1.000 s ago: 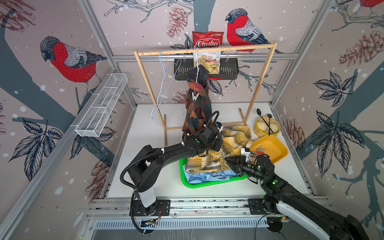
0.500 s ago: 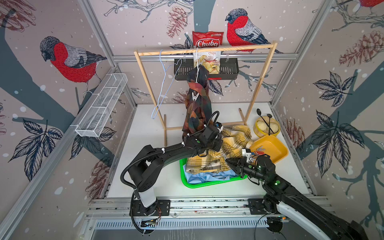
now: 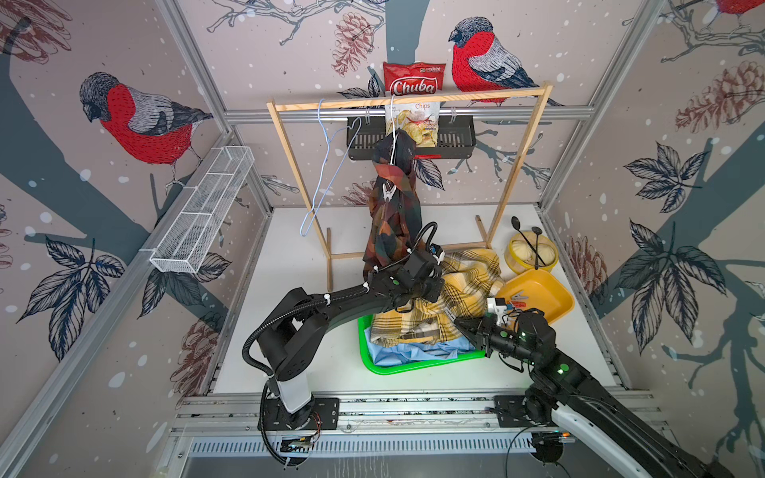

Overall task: Remove the clothespins securing long-sleeve shirts to the hanger
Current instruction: Remove the clamp from the hanger.

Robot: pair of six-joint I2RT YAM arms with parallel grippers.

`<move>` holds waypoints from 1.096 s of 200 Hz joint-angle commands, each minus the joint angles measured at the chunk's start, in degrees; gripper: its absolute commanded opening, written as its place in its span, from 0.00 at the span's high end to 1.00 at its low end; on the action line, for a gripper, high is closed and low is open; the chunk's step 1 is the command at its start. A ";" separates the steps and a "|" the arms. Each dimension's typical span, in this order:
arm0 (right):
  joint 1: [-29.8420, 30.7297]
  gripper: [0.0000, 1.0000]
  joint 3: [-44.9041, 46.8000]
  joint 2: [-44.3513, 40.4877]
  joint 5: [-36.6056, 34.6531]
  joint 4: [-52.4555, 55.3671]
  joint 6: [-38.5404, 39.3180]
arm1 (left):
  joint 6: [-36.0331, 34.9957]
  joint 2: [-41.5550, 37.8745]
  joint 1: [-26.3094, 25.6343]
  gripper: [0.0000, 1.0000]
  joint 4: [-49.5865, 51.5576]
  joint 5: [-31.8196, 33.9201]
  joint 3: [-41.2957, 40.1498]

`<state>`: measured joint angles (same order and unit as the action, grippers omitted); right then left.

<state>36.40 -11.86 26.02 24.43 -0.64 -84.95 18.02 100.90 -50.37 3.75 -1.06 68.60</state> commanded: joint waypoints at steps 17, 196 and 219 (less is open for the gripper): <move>-1.38 0.96 -2.47 -2.40 0.07 6.84 2.99 | 0.75 0.14 0.33 1.00 -0.24 1.68 -0.04; -10.68 1.00 -13.10 -5.82 5.23 24.12 11.56 | 1.33 0.05 1.04 1.00 -0.08 1.76 -0.05; -14.57 1.00 -16.83 -3.68 3.82 25.57 14.99 | 1.32 -1.05 0.98 1.00 0.01 2.02 -0.29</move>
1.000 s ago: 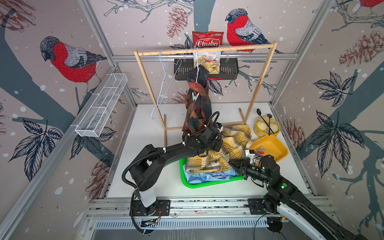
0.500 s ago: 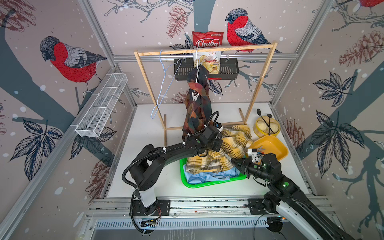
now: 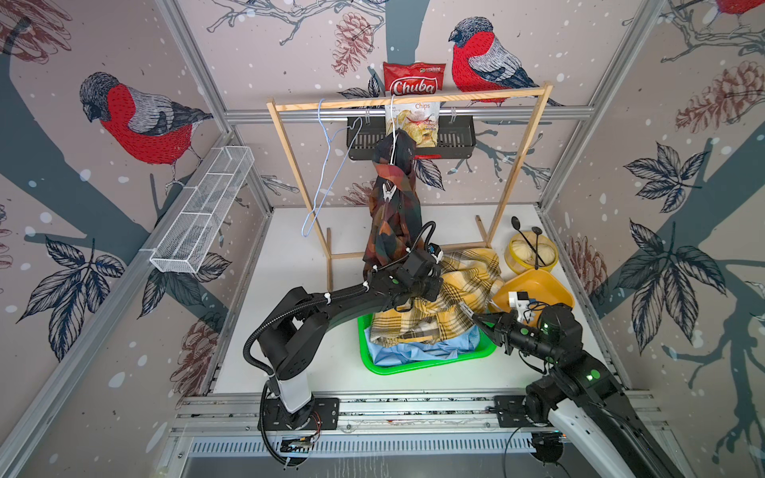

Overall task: Remove the clothespins securing long-sleeve shirts to the hanger
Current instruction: Remove the clamp from the hanger, then place the clamp in the storage box.

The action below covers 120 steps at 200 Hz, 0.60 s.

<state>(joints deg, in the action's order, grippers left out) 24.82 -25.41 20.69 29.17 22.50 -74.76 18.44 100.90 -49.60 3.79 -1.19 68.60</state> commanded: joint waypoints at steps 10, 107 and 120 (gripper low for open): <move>-5.57 1.00 -5.44 3.64 -1.17 2.42 6.89 | 0.90 -1.53 0.21 1.00 0.35 2.59 -0.37; -42.92 1.00 -10.89 17.26 -2.62 9.07 26.67 | 1.60 -10.20 1.00 1.00 5.22 6.38 -4.89; -46.74 1.00 -6.81 17.30 -1.21 6.53 26.60 | 1.78 -11.86 1.09 1.00 5.40 6.55 -6.06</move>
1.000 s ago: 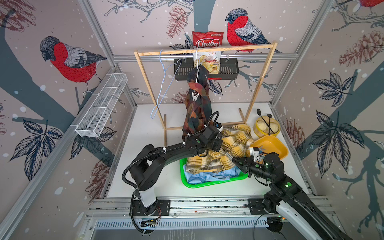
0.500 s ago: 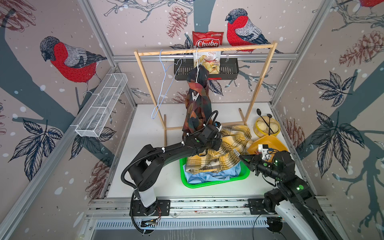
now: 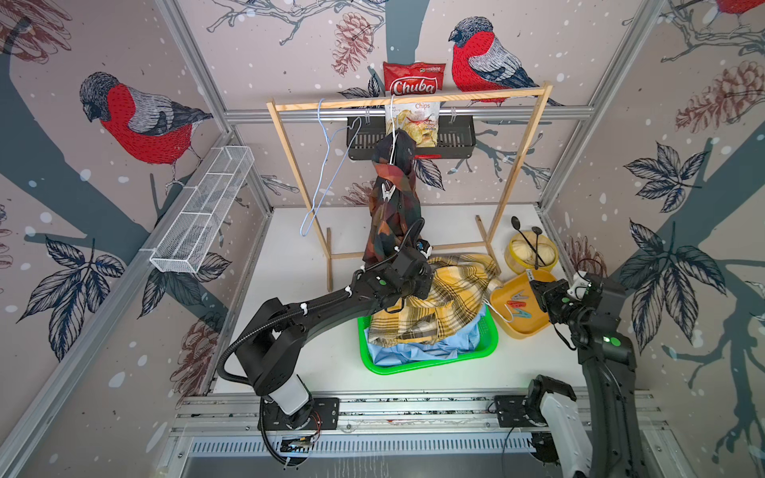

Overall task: Remove the clothespins securing long-sleeve shirts to the hanger
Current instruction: Place the clamp in the storage box.

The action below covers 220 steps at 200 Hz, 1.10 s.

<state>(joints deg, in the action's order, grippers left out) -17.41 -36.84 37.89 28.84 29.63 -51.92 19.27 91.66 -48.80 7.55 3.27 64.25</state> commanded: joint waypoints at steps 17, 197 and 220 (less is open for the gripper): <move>-7.80 1.00 9.01 1.15 -0.30 -4.19 3.91 | 0.90 -4.04 0.32 1.00 1.91 2.45 -2.84; 6.46 0.20 4.82 8.46 -13.11 -7.37 8.78 | -9.59 -15.63 -1.19 0.63 8.12 6.46 -1.74; 9.11 0.19 4.67 10.44 -12.47 -9.93 8.17 | -13.56 -17.99 -4.93 0.47 9.73 10.94 -0.40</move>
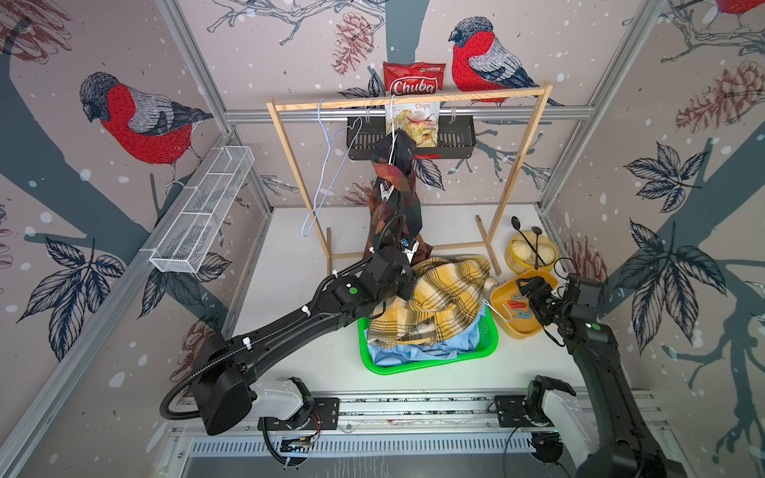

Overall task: Remove the clothespins securing long-sleeve shirts to the hanger
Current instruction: Place the clamp in the storage box, then remove the long-sleeve shirt from the hanger.

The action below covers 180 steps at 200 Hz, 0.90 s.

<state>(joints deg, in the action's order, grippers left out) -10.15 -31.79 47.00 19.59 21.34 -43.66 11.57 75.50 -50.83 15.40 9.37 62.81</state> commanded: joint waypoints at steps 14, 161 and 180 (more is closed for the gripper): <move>2.36 0.19 -0.46 2.68 -1.80 -2.64 -0.20 | -9.78 -2.77 -6.85 0.43 2.00 7.72 1.55; 4.70 0.16 -0.23 0.48 2.80 -3.37 2.00 | -23.03 21.04 -19.58 0.54 1.07 19.64 9.44; 6.33 0.15 -1.84 0.27 1.49 -1.68 2.71 | -20.90 22.13 -18.61 0.82 2.22 20.63 10.24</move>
<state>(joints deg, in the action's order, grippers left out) -5.21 -31.83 47.62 21.47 18.63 -42.81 -11.33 96.60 -70.39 15.70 25.65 71.85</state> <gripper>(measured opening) 0.843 0.333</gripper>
